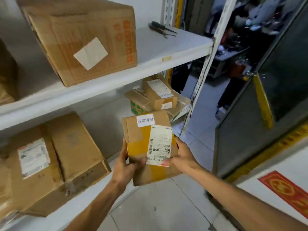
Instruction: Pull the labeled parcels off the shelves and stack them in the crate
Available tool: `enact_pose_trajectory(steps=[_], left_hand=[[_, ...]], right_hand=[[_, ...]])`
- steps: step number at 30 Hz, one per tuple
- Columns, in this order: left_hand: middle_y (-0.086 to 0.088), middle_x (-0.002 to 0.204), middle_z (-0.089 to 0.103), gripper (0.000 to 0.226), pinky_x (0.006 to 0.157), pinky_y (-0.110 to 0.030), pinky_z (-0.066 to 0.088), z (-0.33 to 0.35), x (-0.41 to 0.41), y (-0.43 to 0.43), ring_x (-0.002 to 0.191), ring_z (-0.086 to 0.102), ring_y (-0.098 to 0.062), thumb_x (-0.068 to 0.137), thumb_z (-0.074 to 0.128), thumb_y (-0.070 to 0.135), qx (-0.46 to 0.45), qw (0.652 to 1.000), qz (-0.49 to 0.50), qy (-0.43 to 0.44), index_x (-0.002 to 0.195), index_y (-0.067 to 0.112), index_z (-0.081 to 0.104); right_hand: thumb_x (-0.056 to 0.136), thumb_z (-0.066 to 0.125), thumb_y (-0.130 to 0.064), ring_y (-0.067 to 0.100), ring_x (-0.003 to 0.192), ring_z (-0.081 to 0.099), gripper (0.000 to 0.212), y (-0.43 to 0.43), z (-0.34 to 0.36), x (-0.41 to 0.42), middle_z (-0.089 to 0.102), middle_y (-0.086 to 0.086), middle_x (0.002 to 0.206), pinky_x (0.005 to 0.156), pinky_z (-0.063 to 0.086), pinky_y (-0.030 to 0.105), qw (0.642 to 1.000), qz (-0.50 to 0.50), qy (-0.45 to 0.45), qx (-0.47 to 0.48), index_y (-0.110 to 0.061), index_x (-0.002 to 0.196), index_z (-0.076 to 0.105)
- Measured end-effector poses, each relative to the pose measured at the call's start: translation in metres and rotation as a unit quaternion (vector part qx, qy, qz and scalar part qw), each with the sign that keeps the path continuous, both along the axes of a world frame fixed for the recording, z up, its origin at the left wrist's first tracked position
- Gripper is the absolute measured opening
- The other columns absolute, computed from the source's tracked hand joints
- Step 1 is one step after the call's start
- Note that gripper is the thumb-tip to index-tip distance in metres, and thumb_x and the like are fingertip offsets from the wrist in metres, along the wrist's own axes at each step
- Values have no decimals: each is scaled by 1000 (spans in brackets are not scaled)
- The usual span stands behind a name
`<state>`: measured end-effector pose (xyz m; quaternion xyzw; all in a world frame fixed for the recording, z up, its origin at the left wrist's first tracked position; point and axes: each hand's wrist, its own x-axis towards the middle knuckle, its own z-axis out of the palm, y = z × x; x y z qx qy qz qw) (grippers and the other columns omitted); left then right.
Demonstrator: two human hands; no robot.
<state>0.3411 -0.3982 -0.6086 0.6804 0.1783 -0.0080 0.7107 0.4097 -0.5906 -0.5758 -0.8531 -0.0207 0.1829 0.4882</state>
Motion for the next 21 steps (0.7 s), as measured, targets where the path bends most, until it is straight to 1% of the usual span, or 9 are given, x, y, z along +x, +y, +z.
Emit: enact_pose_trajectory(steps=[3, 5, 7, 11, 14, 16, 18, 19, 21], left_hand=[[0, 134, 56, 95, 93, -39, 52, 6, -14, -16, 117, 57, -16, 74, 79, 18, 12, 998, -52, -18, 151, 34, 26], [3, 135, 56, 98, 94, -40, 54, 7, -21, -29, 118, 56, -14, 71, 80, 26, 31, 996, -85, -24, 151, 37, 24], [5, 137, 55, 101, 98, -45, 51, 8, -23, -42, 121, 55, -15, 72, 82, 30, 47, 992, -118, -19, 151, 41, 20], [6, 137, 55, 98, 106, -53, 43, 12, -13, -87, 126, 51, -20, 76, 81, 23, 68, 979, -190, -10, 150, 44, 20], [13, 133, 58, 86, 106, -53, 42, 15, -11, -137, 126, 52, -18, 76, 81, 28, 91, 956, -278, -12, 137, 59, 29], [16, 129, 59, 80, 105, -51, 44, 15, -9, -174, 123, 54, -16, 76, 81, 29, 90, 935, -343, -9, 127, 66, 32], [16, 127, 62, 83, 103, -51, 46, 13, -10, -215, 119, 57, -16, 70, 83, 37, 87, 910, -406, -3, 133, 61, 34], [16, 125, 63, 83, 102, -50, 47, 11, -14, -237, 117, 58, -16, 67, 83, 39, 88, 895, -437, -2, 134, 59, 36], [14, 121, 65, 71, 99, -47, 50, 11, -26, -283, 113, 60, -17, 69, 85, 34, 89, 869, -487, -5, 125, 55, 46]], right_hand=[[58, 89, -5, 16, 125, 52, 93, -20, 4, -27, 62, -2, 128, 109, 42, 43, 999, -41, -1, -13, -22, 136, 42], [54, 91, -14, 18, 123, 55, 94, -36, 6, -43, 63, -1, 126, 108, 42, 46, 998, -65, -8, -26, -22, 135, 43], [53, 90, -21, 19, 123, 54, 96, -53, 8, -62, 61, -2, 127, 108, 42, 48, 995, -89, -14, -41, -22, 137, 41], [63, 86, -5, 18, 123, 54, 91, -94, 6, -97, 60, -6, 124, 104, 46, 46, 981, -194, -5, -18, -22, 139, 38], [67, 83, -1, 16, 121, 52, 90, -135, 8, -131, 57, -8, 124, 102, 48, 42, 960, -280, 6, -3, -22, 141, 36], [67, 83, 1, 16, 121, 52, 91, -165, 12, -156, 56, -9, 120, 96, 48, 31, 941, -339, -10, 5, -20, 142, 36], [68, 82, 3, 14, 119, 51, 90, -196, 16, -184, 56, -12, 116, 90, 44, 21, 918, -396, -19, 12, -18, 142, 35], [68, 82, 1, 13, 119, 50, 90, -210, 17, -200, 55, -12, 116, 90, 42, 20, 906, -423, -17, 10, -19, 142, 35], [67, 84, -7, 13, 121, 49, 90, -239, 17, -233, 54, -10, 121, 95, 41, 24, 878, -479, -21, -6, -21, 141, 35]])
